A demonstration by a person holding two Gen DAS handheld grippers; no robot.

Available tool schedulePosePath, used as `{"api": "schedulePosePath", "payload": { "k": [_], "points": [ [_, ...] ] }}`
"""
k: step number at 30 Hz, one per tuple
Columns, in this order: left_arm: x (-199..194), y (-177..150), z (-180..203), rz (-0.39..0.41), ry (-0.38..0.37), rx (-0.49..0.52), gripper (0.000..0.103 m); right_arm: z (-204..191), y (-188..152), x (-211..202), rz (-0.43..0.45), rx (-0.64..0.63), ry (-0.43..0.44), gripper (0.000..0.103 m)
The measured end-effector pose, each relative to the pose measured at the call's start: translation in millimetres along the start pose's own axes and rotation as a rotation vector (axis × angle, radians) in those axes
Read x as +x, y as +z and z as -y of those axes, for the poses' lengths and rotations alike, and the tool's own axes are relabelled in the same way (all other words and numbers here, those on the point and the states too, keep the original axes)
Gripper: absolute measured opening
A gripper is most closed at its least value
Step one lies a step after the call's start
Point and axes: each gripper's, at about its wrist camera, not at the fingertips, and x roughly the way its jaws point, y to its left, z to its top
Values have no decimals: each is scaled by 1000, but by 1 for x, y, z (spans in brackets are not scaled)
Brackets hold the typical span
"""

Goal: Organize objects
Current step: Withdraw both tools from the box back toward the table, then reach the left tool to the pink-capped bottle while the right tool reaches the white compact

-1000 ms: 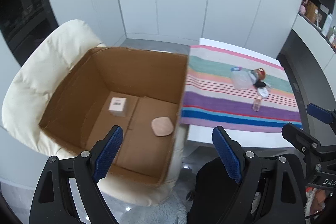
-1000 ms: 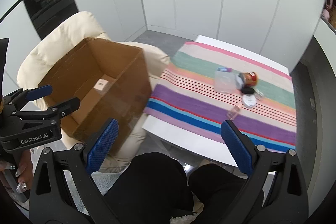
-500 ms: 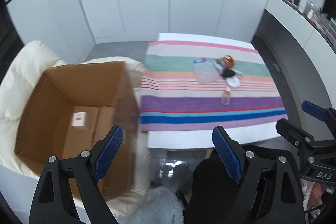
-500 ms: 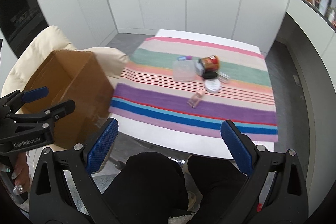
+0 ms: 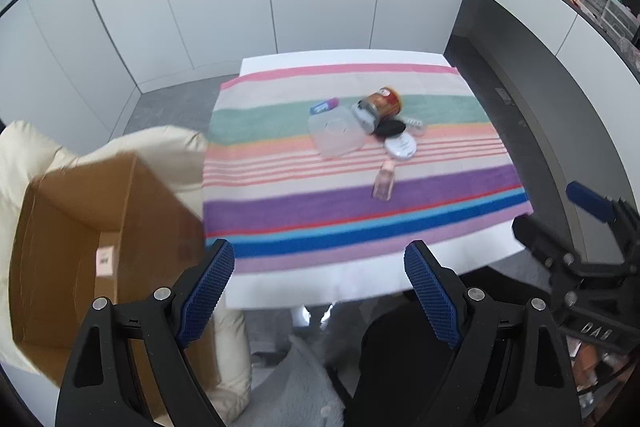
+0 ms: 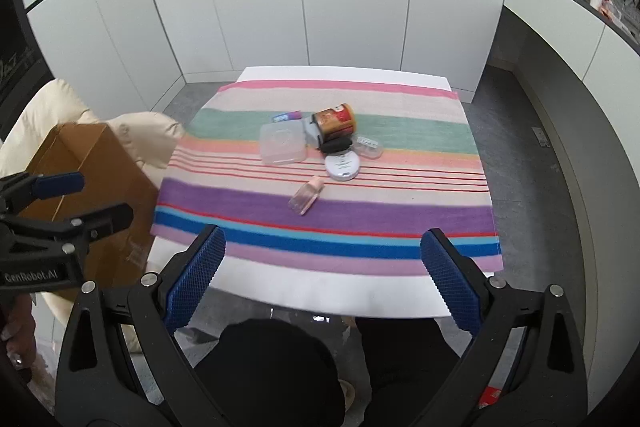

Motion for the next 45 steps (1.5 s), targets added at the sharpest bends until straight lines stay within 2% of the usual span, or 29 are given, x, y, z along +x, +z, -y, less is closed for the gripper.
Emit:
{"api": "schedulePosePath", "payload": {
  "k": [6,12,15,19,23,28,33,35,37,41,45],
  "points": [
    [37,31,10,4,27,30,88,21,10,33,24,15,0,100],
    [100,40,5,-75,26,51,88,41,13,84,-16,71,53,100],
    [128,48,3,-81,27,44,88,50,16,115,-37,93,70,100],
    [159,58,3,-86,2,5,88,58,19,154,-69,85,44,100],
    [192,50,5,-163,-44,-34,88,60,22,194,-104,47,17,100],
    [210,37,3,-188,-54,-23,88,50,27,242,-133,-21,35,100],
    [220,30,2,-220,-100,-46,88,43,38,282,-150,-12,71,94],
    [221,29,7,-222,-113,-36,88,40,43,292,-156,-21,60,72],
    [220,28,15,-216,-119,-13,88,33,45,299,-150,-67,16,61],
    [220,26,32,-212,-131,36,88,35,40,299,-137,-79,19,60],
    [223,24,53,-220,-166,66,88,52,31,289,-155,-37,31,60]
  ]
}}
